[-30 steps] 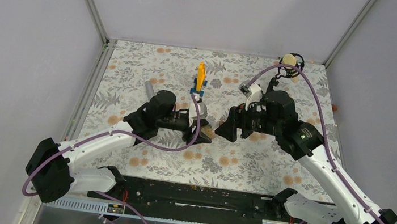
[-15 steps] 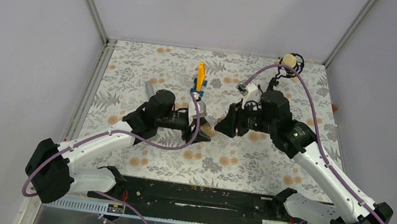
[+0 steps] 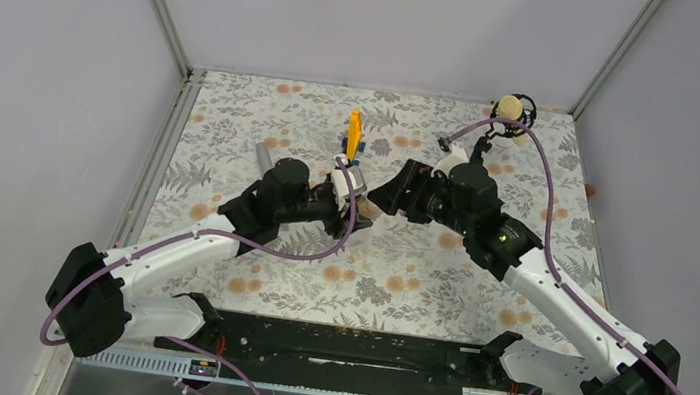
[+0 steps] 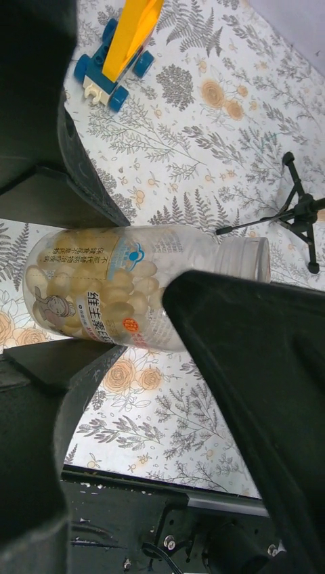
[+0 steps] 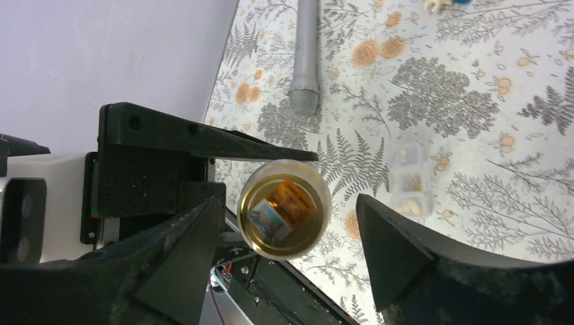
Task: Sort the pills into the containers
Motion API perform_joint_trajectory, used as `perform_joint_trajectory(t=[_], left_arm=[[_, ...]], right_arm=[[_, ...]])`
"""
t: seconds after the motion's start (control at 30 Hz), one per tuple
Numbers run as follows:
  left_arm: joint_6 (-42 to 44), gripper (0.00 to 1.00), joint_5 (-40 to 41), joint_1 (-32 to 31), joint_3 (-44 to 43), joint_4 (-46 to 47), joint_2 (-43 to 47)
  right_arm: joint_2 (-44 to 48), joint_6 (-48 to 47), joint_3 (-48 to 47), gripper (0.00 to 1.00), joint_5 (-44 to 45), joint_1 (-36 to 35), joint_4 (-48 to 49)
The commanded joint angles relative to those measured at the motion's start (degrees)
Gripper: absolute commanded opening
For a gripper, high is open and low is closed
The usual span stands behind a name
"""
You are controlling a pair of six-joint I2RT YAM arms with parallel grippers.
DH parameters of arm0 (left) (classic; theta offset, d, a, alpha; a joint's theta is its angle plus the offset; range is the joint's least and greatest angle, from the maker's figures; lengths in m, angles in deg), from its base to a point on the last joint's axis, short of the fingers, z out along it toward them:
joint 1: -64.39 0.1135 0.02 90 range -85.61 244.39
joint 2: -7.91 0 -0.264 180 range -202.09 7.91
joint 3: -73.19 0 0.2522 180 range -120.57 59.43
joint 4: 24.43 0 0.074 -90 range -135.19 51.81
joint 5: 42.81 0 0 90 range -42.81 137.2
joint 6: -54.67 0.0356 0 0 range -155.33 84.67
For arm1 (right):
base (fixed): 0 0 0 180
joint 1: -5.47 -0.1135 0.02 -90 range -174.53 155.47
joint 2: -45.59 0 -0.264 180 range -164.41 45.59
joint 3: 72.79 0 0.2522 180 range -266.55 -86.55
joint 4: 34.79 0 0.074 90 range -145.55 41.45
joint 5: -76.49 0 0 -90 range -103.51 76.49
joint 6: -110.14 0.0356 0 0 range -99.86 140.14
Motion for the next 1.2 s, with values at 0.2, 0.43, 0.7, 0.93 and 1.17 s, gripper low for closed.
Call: perform_joint_trajectory(t=[0.2, 0.43, 0.7, 0.93, 1.17], left_arm=[[-2.3, 0.00, -0.6, -0.3, 0.3, 9.6, -1.6], [-6.6, 0.50, -0.5, -0.3, 1.4, 14.5, -2.8], [-15.7, 0.99, 20.5, -0.2, 9.8, 21.8, 4.9], [-24.2, 0.99, 39.8, 1.7, 8.7, 15.6, 11.3], [-27.3, 0.99, 40.7, 3.2, 6.8, 7.0, 12.2]], right_arm=[[-5.0, -1.3, 0.2, 0.77, -11.1, 0.0, 8.0], [-3.0, -2.5, 1.0, 0.32, 2.9, -0.1, 3.7], [-0.9, -11.9, 2.9, 0.35, 21.3, 1.5, -6.1], [-5.4, -17.2, 7.4, 0.38, 34.4, 3.8, -5.8], [-11.1, -16.2, 12.8, 0.41, 36.7, 4.1, 0.5]])
